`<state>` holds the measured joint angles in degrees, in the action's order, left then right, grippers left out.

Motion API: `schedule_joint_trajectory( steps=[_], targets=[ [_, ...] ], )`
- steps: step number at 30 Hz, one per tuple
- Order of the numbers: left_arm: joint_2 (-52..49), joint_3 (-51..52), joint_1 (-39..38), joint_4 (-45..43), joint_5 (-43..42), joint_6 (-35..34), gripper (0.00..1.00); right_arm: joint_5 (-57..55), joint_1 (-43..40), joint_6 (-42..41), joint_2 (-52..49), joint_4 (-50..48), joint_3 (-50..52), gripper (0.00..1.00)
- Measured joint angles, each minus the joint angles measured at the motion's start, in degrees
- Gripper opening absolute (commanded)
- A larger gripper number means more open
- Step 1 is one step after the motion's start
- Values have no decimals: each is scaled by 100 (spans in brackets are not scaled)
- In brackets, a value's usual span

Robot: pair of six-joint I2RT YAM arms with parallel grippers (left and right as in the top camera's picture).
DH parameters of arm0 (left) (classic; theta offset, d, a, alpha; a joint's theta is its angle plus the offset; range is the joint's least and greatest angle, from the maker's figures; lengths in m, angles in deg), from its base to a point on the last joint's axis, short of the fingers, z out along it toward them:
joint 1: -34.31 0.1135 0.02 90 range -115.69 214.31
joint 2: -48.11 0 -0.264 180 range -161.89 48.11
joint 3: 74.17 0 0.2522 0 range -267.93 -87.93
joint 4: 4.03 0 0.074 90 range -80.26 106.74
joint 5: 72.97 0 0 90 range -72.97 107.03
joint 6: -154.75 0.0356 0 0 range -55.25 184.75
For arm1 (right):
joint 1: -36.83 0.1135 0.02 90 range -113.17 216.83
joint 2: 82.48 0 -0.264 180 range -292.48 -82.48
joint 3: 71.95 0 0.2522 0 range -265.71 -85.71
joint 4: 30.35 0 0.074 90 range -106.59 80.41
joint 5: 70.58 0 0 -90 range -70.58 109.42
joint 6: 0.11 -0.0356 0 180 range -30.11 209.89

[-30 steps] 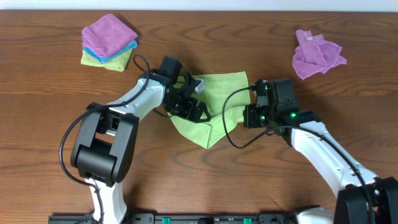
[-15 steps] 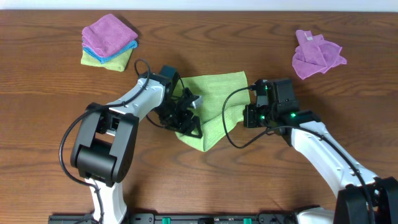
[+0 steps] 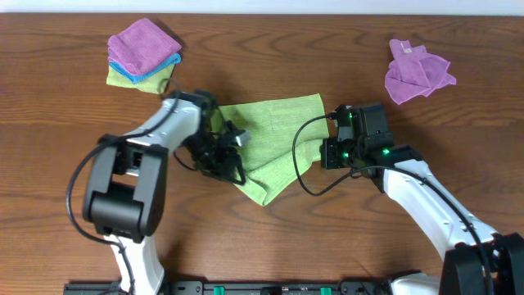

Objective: Fold the cloth

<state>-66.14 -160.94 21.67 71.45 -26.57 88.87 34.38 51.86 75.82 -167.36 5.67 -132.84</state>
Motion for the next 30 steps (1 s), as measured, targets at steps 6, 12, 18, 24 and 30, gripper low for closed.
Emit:
schedule_joint_trajectory(
  steps=[6, 12, 18, 24, 30],
  targets=[
    [369, 0, 874, 455, -195, -33, 62, 0, 0, 0, 0, 20, 0, 1],
    [372, 0, 905, 769, -619, -236, 78, 0, 0, 0, 0, 20, -2, 1],
    [374, 109, 881, 358, -796, -1029, 79, 2, 0, -57, 0, -28, 0, 1],
    [374, 605, 846, -247, -855, -2273, 84, 0, 0, -85, 0, -70, 0, 1],
    [374, 776, 468, -949, -855, -3569, 88, 0, 0, -146, 0, -70, 0, 1]
  ],
)
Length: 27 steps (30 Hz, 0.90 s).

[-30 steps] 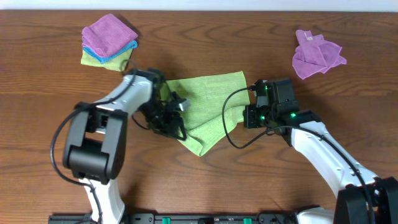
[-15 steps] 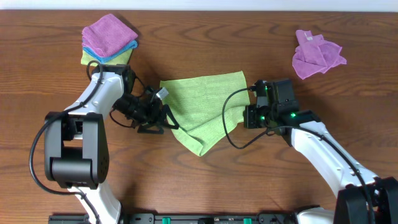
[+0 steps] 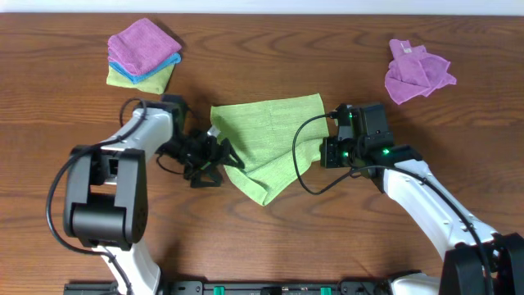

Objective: Fold the cloth

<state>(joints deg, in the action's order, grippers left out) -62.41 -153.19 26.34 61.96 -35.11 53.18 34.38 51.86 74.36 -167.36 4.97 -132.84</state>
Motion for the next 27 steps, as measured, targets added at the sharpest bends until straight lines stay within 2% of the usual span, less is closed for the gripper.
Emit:
schedule_joint_trajectory(
  steps=[6, 10, 19, 27],
  targets=[
    [0, 0, -643, -299, 302, -1045, 88, 0, 0, -61, 0, 0, -2, 1],
    [0, 0, -828, -308, 516, -1440, 88, 2, 0, -63, 0, 0, 0, 1],
    [0, 0, -855, -317, 693, -1718, 84, 2, 0, -63, 0, -44, -2, 1],
    [-81, 0, -1327, -446, 752, -1840, 80, 2, 0, -66, 0, -122, 0, 1]
  ],
)
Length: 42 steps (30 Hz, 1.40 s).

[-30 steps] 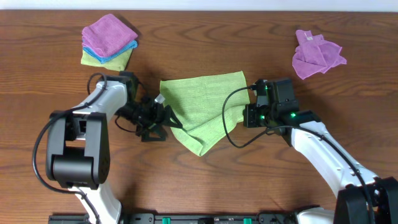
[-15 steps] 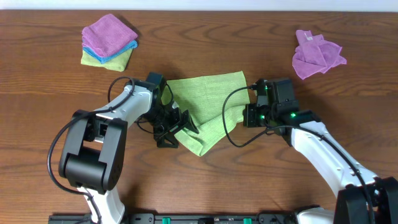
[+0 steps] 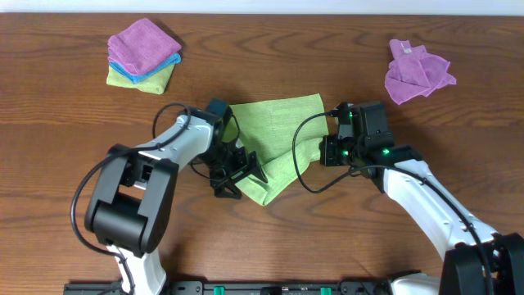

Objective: Fold the cloth

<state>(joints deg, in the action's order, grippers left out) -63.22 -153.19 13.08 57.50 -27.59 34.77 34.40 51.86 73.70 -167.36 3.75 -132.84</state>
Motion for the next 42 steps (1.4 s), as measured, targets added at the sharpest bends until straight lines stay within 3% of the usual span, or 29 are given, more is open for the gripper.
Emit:
schedule_joint_trajectory(
  steps=[11, 17, 21, 25, 32, 36, 38, 42],
  targets=[
    [-22, 0, -245, -28, 160, -74, 73, 0, 0, 2, 0, -2, 0, 1],
    [-22, 0, -332, -74, 457, -146, 63, 0, 0, 0, 0, -2, 0, 1],
    [-22, 0, -332, -94, 590, -155, 54, 0, 0, 0, 0, -2, -2, 1],
    [-22, 0, -337, -96, 636, -179, 38, 0, 0, 0, 0, -4, 0, 1],
    [-22, 0, -459, -94, 675, -101, 60, -2, 0, 0, 0, -2, 0, 1],
    [-22, 0, -588, -90, 745, -22, 61, -2, 0, 0, 0, -2, 0, 1],
    [-22, 0, -619, -70, 789, -7, 56, -2, 0, 0, 0, -2, 0, 1],
    [-22, 0, -638, -46, 905, 22, 35, -2, 0, 0, 0, -2, 0, 1]
  ],
)
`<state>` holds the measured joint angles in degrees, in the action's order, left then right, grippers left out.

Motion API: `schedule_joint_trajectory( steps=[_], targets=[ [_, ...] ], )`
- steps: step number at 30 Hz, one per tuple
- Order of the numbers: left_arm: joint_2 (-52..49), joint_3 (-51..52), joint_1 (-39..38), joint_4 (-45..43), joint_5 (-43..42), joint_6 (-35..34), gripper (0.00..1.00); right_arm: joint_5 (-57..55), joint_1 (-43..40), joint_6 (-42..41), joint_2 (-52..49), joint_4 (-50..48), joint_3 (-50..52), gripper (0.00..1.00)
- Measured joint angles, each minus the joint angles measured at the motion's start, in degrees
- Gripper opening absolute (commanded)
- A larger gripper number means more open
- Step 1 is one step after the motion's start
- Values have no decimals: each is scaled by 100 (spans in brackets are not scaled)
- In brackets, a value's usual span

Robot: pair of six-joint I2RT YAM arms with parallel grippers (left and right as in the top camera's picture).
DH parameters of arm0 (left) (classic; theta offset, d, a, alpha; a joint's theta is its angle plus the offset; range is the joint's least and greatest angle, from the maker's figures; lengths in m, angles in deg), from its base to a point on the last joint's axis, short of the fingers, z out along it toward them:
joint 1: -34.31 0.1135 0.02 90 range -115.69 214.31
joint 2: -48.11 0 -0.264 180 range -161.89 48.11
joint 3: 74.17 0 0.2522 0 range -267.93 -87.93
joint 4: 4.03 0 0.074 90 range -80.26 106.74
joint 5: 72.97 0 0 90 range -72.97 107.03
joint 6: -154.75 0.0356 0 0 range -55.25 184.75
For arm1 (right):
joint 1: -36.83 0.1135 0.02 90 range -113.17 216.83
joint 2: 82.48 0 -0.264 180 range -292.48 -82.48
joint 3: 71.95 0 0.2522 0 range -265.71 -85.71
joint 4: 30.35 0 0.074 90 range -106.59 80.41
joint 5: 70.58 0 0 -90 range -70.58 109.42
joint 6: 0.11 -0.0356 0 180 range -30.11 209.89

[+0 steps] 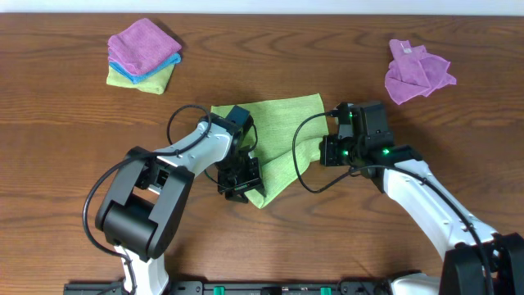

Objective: Fold the cloth

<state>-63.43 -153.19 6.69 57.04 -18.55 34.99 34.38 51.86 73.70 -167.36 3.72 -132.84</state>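
The green cloth (282, 131) lies partly folded in the middle of the table, with its lower tip pointing toward the front edge. My left gripper (240, 179) sits low over the cloth's lower left edge and hides that edge; its fingers look spread, with nothing seen held between them. My right gripper (326, 152) rests at the cloth's right edge, fingers pointing left. The overhead view does not show whether they pinch the fabric. A black cable (296, 160) from the right arm loops across the cloth.
A stack of folded cloths, purple on blue on yellow-green (144, 52), sits at the back left. A crumpled purple cloth (417, 72) lies at the back right. Bare wooden table (74, 123) surrounds the green cloth.
My left gripper has moved a little right and toward the front, further onto the cloth's lower left edge. The right arm and the cloth's outline look unchanged.
My left gripper was first at the cloth's left edge. It then stood off the cloth to the left, over bare table. Then it was back at the lower left edge with fingers spread, and now it lies over that edge. The right arm stayed still throughout.
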Motion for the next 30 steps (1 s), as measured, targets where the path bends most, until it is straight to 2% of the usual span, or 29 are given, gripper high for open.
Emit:
schedule_joint_trajectory(
  steps=[2, 5, 6, 16, 21, 30],
  targets=[
    [0, 0, 0, 2, 24, 24, 27, 0, 0, 0, 0, 0, -2, 1],
    [0, 0, 0, 2, 50, 83, 8, 2, 0, -2, 0, 0, 0, 1],
    [0, 0, 0, 4, 63, 146, 6, 0, 0, -2, 0, -2, 0, 1],
    [0, 0, 125, 175, 92, 564, 6, 2, 0, -15, 0, 125, 0, 1],
    [0, 0, 614, 341, 11, 761, 6, 0, 0, -15, 0, 306, 0, 1],
    [0, 0, 1641, 367, -686, 1043, 6, -101, 0, -15, 192, 509, 0, 1]
  ],
)
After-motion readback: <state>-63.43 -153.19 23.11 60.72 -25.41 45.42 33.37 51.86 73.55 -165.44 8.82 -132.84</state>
